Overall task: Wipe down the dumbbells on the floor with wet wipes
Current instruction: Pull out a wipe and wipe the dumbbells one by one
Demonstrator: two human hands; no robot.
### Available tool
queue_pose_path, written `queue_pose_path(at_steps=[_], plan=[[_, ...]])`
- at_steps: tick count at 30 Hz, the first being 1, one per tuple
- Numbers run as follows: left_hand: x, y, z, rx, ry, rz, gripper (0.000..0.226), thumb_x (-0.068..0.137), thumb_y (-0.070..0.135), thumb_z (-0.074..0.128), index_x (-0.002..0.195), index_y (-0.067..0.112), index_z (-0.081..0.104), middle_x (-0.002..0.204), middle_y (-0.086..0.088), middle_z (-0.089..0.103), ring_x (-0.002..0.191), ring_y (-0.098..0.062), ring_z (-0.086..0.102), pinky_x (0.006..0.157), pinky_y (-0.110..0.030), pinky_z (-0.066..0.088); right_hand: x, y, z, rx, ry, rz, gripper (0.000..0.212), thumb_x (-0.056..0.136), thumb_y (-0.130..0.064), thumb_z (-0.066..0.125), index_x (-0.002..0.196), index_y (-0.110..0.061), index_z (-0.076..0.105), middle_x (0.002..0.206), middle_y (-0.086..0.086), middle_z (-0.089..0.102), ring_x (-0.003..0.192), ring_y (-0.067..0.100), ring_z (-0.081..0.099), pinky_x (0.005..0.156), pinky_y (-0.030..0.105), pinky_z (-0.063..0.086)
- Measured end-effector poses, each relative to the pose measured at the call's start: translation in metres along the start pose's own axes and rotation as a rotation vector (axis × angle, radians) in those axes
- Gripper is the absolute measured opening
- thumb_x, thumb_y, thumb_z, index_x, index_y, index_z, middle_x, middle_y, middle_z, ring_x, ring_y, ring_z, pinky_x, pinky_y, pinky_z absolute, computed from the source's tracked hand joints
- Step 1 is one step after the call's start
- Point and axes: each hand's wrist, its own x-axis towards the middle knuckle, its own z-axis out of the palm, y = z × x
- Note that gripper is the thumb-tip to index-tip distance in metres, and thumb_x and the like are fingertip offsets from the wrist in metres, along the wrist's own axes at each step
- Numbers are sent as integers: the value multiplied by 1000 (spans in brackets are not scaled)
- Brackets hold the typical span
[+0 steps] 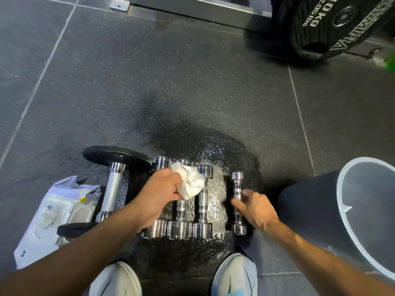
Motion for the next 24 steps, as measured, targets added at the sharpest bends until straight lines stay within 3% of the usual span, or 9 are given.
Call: queue_pose_path(at_steps=[2, 4, 9, 12, 15, 17, 18, 21, 24], plan=[[-1, -2, -1, -145, -65, -19, 32, 93, -3, 48, 121, 1, 61, 118, -14, 75, 109, -29, 72, 99, -48, 55, -7, -7, -9, 142, 25, -64, 39, 96, -53, 55, 84, -17, 53, 68, -3, 57, 56, 15, 49, 56, 28, 46], [-1, -2, -1, -292, -130, -3, 41, 89, 2, 46, 127, 1, 58, 126, -15, 71, 116, -32, 69, 103, -52, 50, -17, -21, -22, 271, 96, -165, 45, 93, -51, 64, 74, -14, 45, 57, -5, 48, 52, 11, 37, 49, 29, 36], [-4, 6, 6, -408, -147, 27, 40, 104, 32, 44, 128, 10, 66, 122, -13, 73, 108, -28, 71, 86, -38, 51, -47, -75, -61, 443, 103, -405, 46, 90, -47, 66, 73, -9, 47, 60, -4, 45, 55, 7, 32, 52, 27, 32], [-3, 8, 14, -157, 38, 122, 31, 103, 36, 50, 116, 18, 72, 108, -6, 75, 98, -21, 69, 84, -36, 48, -59, -100, -71, 472, 67, -465, 43, 91, -45, 68, 72, -10, 50, 63, 7, 54, 55, 8, 37, 51, 28, 36], [-10, 10, 16, 522, 150, 444, 32, 108, 37, 36, 119, 33, 66, 113, 17, 68, 110, -5, 62, 91, -28, 45, -61, -114, -65, 483, 62, -486, 44, 90, -47, 66, 74, -7, 54, 67, 13, 57, 56, 11, 39, 54, 39, 41], [-12, 11, 14, 955, 289, 649, 43, 107, 41, 24, 127, 30, 61, 125, 16, 63, 121, -9, 55, 100, -33, 43, -59, -117, -58, 530, 75, -458, 42, 91, -41, 68, 73, -7, 53, 61, 4, 52, 55, 9, 38, 52, 33, 38], [-13, 13, 13, 990, 323, 648, 47, 107, 41, 22, 129, 28, 61, 126, 15, 63, 119, -9, 55, 100, -35, 44, -58, -117, -54, 560, 76, -429, 42, 92, -40, 69, 72, -7, 52, 61, 1, 51, 55, 8, 38, 52, 28, 36], [-10, 21, 8, 559, 278, 401, 38, 108, 39, 34, 101, 30, 71, 91, 7, 71, 82, -9, 63, 72, -29, 48, -54, -117, -49, 622, 74, -355, 47, 92, -43, 69, 73, -4, 51, 64, 11, 62, 54, 11, 42, 52, 26, 37], [-17, 20, 10, 271, 99, 346, 32, 108, 33, 43, 96, 39, 72, 91, 12, 76, 82, 1, 68, 70, -18, 48, -51, -121, -49, 649, 61, -332, 47, 92, -44, 68, 75, -2, 54, 71, 16, 69, 54, 14, 49, 52, 26, 40]])
